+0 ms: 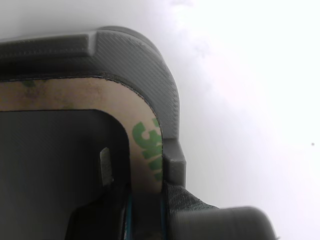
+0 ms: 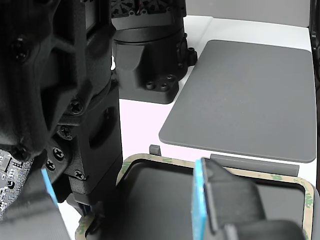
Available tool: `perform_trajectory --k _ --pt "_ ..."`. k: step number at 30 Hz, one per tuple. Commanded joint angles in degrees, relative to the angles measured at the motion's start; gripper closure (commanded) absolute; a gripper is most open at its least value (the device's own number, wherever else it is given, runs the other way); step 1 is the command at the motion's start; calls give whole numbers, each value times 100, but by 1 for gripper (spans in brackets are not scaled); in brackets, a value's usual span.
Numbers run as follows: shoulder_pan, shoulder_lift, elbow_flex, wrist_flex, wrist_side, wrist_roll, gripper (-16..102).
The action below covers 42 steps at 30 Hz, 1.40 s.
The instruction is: Move top rectangular frame to the holder.
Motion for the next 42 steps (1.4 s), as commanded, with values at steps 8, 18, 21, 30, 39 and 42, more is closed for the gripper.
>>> perform_trajectory --k 8,18,21,30,39,42 --pt "-26 132 -158 35 18 -35 96" --pt "0 123 -149 35 35 -18 96" --pt "9 132 -158 44 44 -18 96" --pt "9 132 -185 44 44 -9 96" --pt "9 88 -237 44 35 -18 96" --pt "9 88 -211 79 35 -18 96"
